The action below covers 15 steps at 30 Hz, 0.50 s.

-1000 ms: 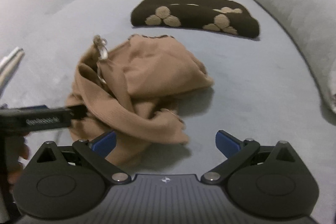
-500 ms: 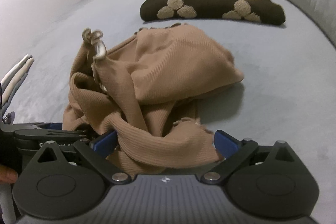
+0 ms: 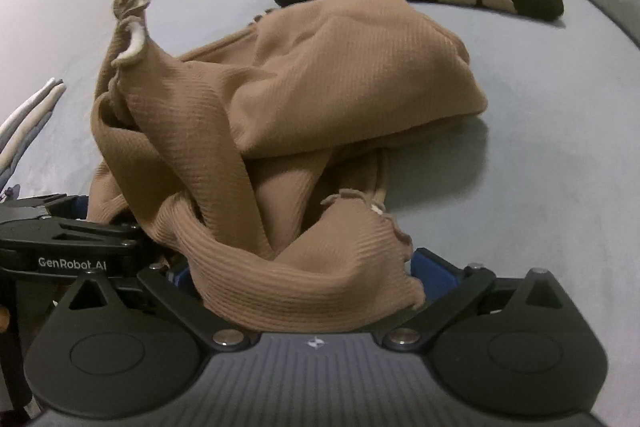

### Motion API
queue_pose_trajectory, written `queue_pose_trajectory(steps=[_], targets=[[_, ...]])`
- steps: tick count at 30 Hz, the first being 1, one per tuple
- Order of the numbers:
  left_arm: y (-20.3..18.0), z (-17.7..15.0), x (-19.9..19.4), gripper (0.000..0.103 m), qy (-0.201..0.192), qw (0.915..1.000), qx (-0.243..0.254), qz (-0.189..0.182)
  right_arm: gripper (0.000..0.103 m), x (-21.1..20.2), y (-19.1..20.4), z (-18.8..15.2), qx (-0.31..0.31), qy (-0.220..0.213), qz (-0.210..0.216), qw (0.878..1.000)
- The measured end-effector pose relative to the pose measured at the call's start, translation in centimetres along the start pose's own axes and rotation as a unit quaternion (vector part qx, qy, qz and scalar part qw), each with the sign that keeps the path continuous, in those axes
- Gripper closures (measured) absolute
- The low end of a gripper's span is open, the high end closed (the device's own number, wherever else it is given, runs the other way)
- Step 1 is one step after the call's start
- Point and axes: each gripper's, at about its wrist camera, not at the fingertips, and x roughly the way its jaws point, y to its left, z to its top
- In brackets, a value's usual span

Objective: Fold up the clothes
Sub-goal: 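Move the left tool to the tan garment and close on its fabric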

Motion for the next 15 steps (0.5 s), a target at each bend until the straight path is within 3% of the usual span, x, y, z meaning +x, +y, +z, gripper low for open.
queue_pose_trajectory(steps=[6,9,15], targets=[[0.3,-0.2,-0.9,0.000,-0.011,0.9999,-0.005,-0.008,0.001,-1.0,-0.1,0.1,0.011,0.001,0.003,1.000],[1.1,0.0,-1.5,0.000,-0.005,0.9992,-0.029,-0.028,0.010,-2.4,-0.2,0.7,0.009,-0.004,0.008,1.000],[1.9,0.1,-2.5,0.020,-0.011,0.9966,-0.050,-0.064,0.012,-5.1,0.0,1.9,-0.004,-0.031,0.034,0.999]])
